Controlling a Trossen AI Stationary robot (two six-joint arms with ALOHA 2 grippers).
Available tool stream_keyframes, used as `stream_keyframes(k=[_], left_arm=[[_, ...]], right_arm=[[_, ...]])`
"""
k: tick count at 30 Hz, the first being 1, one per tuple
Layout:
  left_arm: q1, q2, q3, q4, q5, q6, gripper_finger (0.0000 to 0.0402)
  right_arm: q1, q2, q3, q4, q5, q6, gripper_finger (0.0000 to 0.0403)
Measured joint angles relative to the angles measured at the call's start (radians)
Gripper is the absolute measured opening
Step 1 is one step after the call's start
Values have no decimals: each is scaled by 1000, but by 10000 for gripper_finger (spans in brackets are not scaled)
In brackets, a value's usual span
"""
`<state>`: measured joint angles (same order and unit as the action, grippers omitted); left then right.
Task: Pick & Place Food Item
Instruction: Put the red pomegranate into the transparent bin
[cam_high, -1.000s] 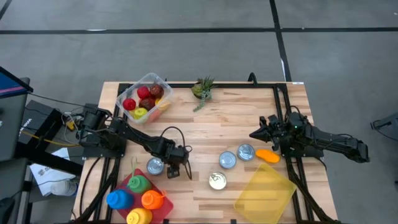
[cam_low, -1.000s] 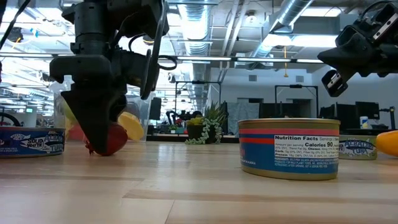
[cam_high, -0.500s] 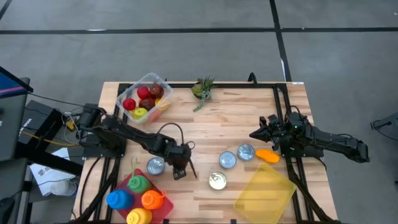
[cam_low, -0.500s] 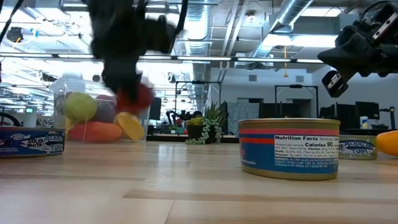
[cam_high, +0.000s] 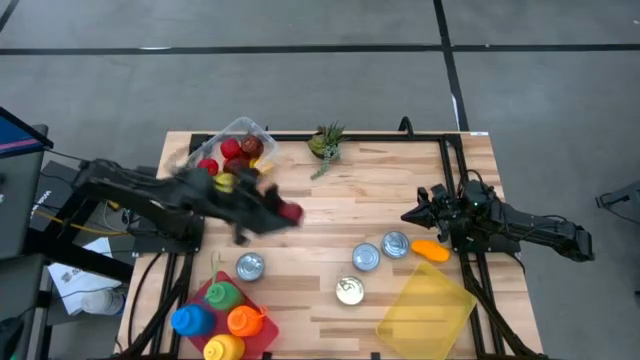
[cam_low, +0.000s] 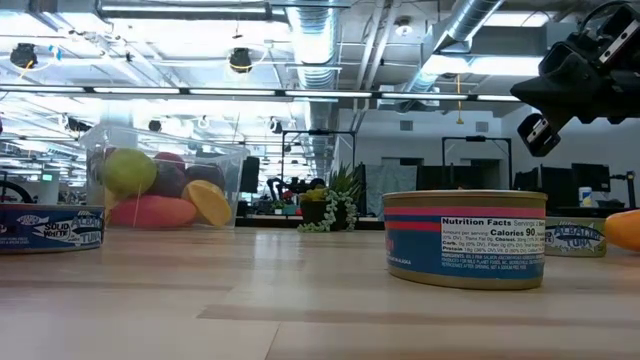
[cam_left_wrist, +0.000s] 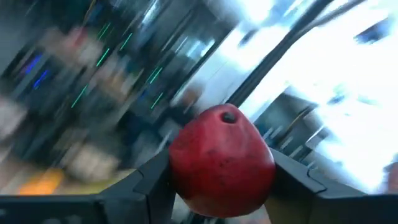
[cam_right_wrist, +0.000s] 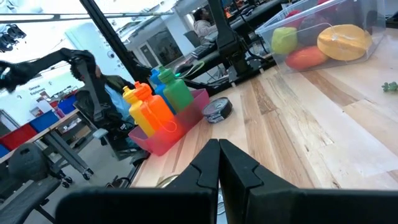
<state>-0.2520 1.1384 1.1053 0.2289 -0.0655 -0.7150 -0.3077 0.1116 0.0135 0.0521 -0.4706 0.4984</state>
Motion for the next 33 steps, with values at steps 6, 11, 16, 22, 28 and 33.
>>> stream_keyframes(k=[6,11,16,22,28,33], left_arm=[[-5,-162,0,132,-6,87,191],[-5,-234,0,128,5,88,190],[-5,-249,-1,124,-147,261,189],[27,-216,-2,-7,-740,482,191],[166,-168,-2,-378,-1032,417,189],[310,-113,-2,-739,-924,91,190]], right_arm=[[0,0,0,0,0,0,0],[0,0,0,0,0,0,0],[-1,0,0,0,0,-8,0],[-2,0,0,0,0,-8,0],[-2,0,0,0,1,8,0],[-2,0,0,0,2,34,0]])
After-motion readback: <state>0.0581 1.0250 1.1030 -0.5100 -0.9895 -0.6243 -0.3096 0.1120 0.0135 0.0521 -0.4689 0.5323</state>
